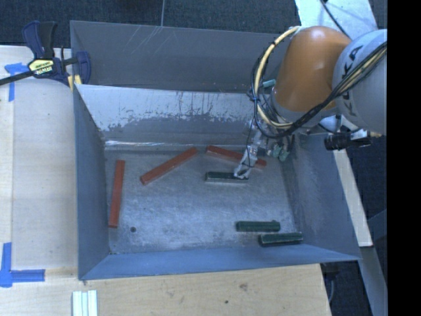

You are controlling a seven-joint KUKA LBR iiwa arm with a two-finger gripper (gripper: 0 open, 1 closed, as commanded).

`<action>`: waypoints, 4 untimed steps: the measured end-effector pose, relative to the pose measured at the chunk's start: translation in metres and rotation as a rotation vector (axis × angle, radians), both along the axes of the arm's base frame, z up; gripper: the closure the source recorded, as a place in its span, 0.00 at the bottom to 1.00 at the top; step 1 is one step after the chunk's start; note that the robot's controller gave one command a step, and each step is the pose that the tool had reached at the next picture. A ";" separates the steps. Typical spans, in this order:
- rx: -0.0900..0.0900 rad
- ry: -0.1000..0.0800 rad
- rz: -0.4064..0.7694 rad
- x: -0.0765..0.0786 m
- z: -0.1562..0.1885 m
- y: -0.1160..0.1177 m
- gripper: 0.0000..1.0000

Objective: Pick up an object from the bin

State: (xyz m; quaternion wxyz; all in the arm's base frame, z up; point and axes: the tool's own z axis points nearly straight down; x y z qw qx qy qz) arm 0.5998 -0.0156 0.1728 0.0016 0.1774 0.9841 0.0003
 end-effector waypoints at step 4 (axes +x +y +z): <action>0.001 0.010 0.095 0.025 -0.089 -0.031 0.00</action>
Offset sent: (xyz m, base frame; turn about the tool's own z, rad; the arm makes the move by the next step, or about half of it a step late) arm 0.0000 0.0000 0.0000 0.0000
